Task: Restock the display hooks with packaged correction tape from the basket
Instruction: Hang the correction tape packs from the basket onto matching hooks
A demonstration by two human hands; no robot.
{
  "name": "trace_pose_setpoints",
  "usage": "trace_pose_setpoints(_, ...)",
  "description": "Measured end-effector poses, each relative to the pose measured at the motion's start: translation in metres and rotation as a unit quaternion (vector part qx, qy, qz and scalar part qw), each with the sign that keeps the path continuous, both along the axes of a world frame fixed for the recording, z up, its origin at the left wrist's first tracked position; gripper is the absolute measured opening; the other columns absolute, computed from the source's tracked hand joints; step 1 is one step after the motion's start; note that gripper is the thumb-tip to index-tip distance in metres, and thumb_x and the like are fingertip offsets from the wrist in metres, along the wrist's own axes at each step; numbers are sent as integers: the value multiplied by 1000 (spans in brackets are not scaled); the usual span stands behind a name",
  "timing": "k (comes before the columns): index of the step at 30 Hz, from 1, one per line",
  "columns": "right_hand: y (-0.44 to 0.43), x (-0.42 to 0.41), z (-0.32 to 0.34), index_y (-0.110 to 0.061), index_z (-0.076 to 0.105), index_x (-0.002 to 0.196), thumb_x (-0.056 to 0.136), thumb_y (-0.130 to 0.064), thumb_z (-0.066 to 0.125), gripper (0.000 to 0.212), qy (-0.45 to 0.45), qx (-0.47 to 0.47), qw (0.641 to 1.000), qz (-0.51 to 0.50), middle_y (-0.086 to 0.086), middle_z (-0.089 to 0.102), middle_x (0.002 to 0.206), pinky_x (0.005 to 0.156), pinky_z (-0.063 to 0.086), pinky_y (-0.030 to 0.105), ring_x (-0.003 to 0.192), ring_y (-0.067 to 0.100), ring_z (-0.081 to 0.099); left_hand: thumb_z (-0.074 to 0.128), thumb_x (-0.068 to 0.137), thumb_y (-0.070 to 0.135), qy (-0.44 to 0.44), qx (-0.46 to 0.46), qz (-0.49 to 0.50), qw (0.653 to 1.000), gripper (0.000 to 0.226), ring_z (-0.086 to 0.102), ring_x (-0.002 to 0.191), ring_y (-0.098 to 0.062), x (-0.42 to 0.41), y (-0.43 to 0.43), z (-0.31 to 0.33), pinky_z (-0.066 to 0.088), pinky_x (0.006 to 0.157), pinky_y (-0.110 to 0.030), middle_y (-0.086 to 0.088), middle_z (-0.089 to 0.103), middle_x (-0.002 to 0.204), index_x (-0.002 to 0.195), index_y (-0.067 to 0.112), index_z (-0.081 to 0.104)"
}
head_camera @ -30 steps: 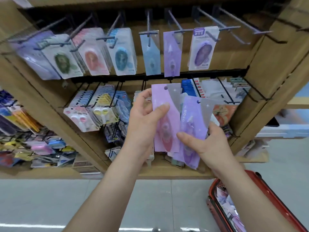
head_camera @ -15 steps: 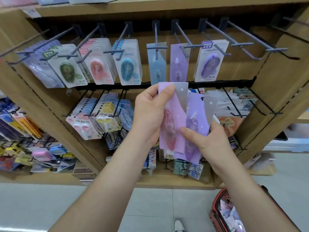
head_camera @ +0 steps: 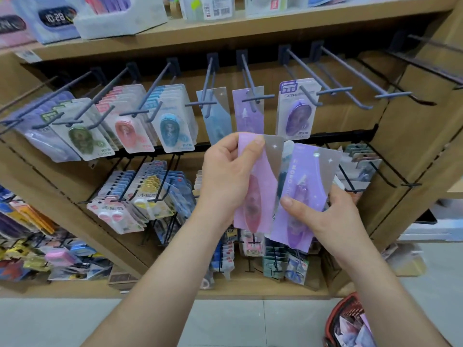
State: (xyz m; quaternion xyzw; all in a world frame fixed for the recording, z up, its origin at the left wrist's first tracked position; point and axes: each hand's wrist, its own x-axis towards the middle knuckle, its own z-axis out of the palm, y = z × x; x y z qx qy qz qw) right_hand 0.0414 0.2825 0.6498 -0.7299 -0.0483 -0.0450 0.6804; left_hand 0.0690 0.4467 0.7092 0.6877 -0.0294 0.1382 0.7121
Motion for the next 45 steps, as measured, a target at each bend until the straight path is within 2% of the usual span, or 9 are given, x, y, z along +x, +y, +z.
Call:
trace_pose_setpoints(6, -26, 4, 3, -26, 68, 99, 62, -40, 79, 41, -38, -12, 998, -45, -21, 74, 92, 69, 52, 12, 86, -2, 69, 64, 95, 15, -23, 25, -67, 997, 13, 61, 71, -14, 12, -40, -2, 51, 68, -32, -1, 69, 74, 83, 18, 68)
trace_pose_setpoints(11, -48, 8, -5, -5, 65, 98, 65, -61, 83, 68, -39, -15, 990, -132, 17, 71, 90, 68, 58, 41, 79, 28, 69, 65, 93, 8, -37, 20, -93, 995, 13, 64, 72, -13, 24, -76, 4, 54, 69, -32, -2, 70, 77, 83, 17, 68)
trace_pose_setpoints(15, -65, 9, -1, -12, 69, 99, 71, -42, 79, 42, -33, 8, 984, -173, 0, 75, 86, 71, 57, 33, 84, 17, 72, 67, 90, 15, -48, 24, -96, 994, 9, 63, 76, -15, 43, -110, 5, 54, 75, -40, -4, 70, 82, 82, 18, 68)
trace_pose_setpoints(19, -81, 18, 1, -16, 69, 100, 70, -41, 80, 41, -35, 18, 974, -222, -6, 76, 90, 76, 57, 33, 88, 15, 72, 65, 87, 23, -68, 27, -51, 996, 11, 63, 80, -17, 64, -138, 1, 54, 81, -49, -8, 71, 87, 78, 27, 67)
trace_pose_setpoints(27, -99, 25, -9, -18, 68, 93, 75, -31, 82, 26, -23, 29, 972, -231, -8, 75, 83, 68, 54, 23, 82, 12, 71, 69, 89, 18, -69, 12, -32, 997, 13, 60, 74, -13, 85, -148, -6, 54, 75, -40, 1, 67, 79, 79, 26, 66)
trace_pose_setpoints(33, -100, 31, -11, -18, 67, 91, 75, -31, 83, 26, -16, 10, 975, -223, -8, 73, 81, 69, 52, 28, 78, 10, 69, 62, 95, 8, -6, -93, -64, 994, 24, 57, 75, -12, 82, -150, -5, 48, 75, -28, 4, 64, 74, 77, 23, 67)
trace_pose_setpoints(39, -98, 37, -12, -18, 67, 90, 75, -30, 84, 25, -4, 14, 977, -213, -13, 73, 78, 65, 51, 25, 75, 8, 69, 54, 98, 12, -31, -22, -77, 996, 18, 62, 84, -13, 81, -148, -7, 51, 81, -35, 6, 67, 89, 102, 29, 59)
trace_pose_setpoints(42, -98, 37, -13, -18, 69, 95, 76, -29, 84, 27, -7, 9, 977, -212, -11, 74, 83, 66, 51, 22, 78, 7, 70, 57, 95, 5, -43, -1, -120, 992, 40, 62, 72, -10, 58, -129, -20, 51, 71, -26, 5, 66, 84, 118, 36, 45)
trace_pose_setpoints(45, -102, 36, -14, -23, 69, 95, 76, -27, 84, 25, -14, 1, 977, -214, -15, 75, 86, 65, 52, 15, 81, 3, 70, 69, 88, 9, -43, 53, -144, 987, 53, 68, 80, -28, 35, -111, -36, 57, 77, -44, -8, 66, 101, 113, 53, 54)
